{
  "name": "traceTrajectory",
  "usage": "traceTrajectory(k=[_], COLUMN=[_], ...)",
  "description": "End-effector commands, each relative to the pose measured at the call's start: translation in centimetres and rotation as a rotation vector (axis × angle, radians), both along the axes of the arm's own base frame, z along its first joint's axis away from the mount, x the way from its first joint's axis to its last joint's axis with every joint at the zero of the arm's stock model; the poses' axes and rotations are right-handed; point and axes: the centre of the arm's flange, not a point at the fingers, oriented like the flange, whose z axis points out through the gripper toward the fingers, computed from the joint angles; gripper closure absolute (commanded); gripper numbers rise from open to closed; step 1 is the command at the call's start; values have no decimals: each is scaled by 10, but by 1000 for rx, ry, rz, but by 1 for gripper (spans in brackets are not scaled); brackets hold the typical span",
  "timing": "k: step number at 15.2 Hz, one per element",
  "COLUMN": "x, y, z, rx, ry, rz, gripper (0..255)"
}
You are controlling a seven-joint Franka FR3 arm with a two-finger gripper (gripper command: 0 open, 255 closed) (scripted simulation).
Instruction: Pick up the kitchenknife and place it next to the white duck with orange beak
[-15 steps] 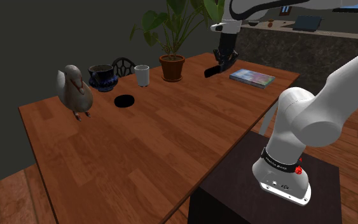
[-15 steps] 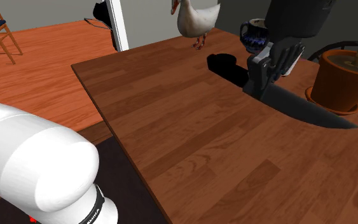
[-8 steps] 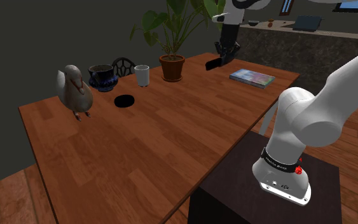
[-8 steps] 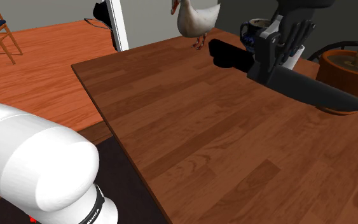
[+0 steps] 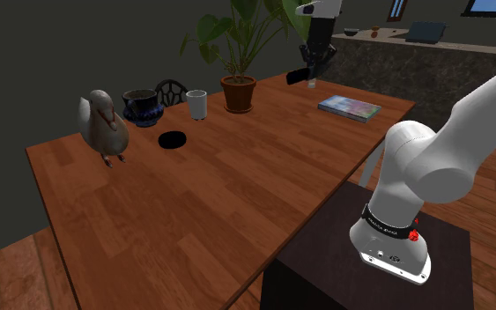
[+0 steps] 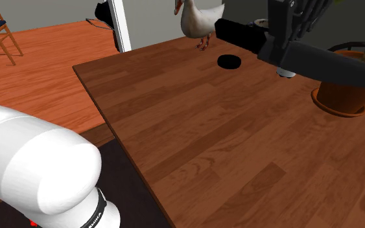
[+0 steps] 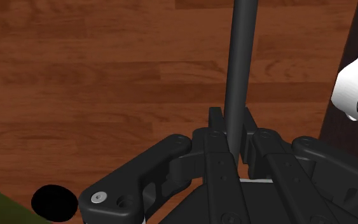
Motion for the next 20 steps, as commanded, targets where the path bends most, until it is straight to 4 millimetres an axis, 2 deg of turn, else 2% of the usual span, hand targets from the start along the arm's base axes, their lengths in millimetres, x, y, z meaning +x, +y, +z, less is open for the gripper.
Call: traceTrajectory(k=[1, 19, 20], x=[1, 1, 7], y=[0, 0, 12], z=[10, 103, 103], rx=[0, 0, 0], ry=[0, 0, 0], rz=[0, 0, 0], gripper=[255, 255, 255])
